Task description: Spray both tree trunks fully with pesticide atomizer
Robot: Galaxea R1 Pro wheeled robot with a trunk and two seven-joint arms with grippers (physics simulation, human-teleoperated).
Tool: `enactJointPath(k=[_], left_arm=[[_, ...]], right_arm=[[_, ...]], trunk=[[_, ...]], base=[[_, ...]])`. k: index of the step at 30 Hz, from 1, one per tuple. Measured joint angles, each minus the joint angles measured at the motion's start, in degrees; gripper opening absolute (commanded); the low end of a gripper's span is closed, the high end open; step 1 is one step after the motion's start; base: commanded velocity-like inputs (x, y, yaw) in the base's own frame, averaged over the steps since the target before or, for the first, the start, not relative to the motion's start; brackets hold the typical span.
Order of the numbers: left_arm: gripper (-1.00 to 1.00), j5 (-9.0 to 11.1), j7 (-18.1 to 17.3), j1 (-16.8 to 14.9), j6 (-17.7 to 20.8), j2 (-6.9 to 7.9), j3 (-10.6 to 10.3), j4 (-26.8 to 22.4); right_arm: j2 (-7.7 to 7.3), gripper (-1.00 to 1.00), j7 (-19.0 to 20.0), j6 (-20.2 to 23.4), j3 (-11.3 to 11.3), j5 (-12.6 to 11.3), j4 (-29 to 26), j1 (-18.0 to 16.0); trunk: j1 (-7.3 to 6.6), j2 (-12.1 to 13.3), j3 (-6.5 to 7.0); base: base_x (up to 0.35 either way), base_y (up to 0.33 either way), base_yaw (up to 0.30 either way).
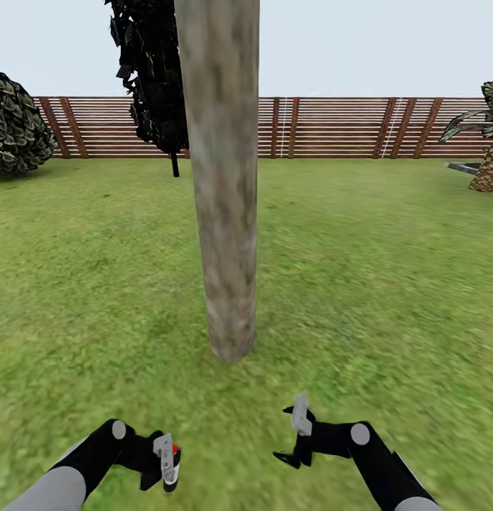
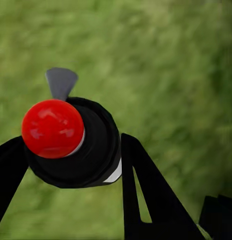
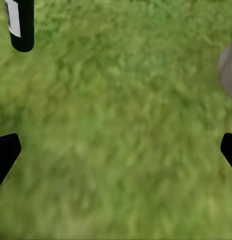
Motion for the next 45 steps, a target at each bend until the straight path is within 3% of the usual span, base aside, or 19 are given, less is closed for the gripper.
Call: enactJointPath(k=[1, 5, 9, 16, 24, 45], left_arm=[[-1.0, -0.03, -0.42, 0.0, 0.04, -0.24, -0.15, -0.09], [-1.0, -0.21, -2.48, 0.0, 0.47, -1.37, -3.63, -0.22], [-1.0, -0.17, -2.94, 0.0, 1.76, -1.61, -5.53, -0.24], [-1.0, -0.02, -3.23, 0.0, 1.79, -3.45, -6.0, -0.25], [-1.0, 0.09, -4.87, -0.15, 1.28, -5.81, -8.69, -0.4], [-1.0, 0.25, -4.46, -0.36, 1.07, -10.59, -8.79, -1.79]], right_arm=[[0.38, -1.0, 0.74, 0.01, 0.91, 0.02, 0.01, 0.0], [1.3, -1.0, 2.36, 0.06, 6.43, 0.0, 0.01, -0.01], [2.49, -1.0, 2.68, 0.26, 7.98, -0.01, -0.06, -0.01], [4.33, -1.0, 2.77, 0.29, 8.33, 0.05, -0.23, -0.09], [4.43, -1.0, 2.69, 0.29, 8.33, 0.06, -0.21, -0.18], [4.93, -1.0, 2.64, 0.21, 8.33, 0.05, -0.24, -0.19]], trunk=[[0.0, 0.0, 0.0], [0.0, 0.0, 0.0], [0.0, 0.0, 0.0], [0.0, 0.0, 0.0], [0.0, 0.0, 0.0], [0.0, 0.0, 0.0]], base=[[0.0, 0.0, 0.0], [0.0, 0.0, 0.0], [0.0, 0.0, 0.0], [0.0, 0.0, 0.0], [0.0, 0.0, 0.0], [0.0, 0.0, 0.0]])
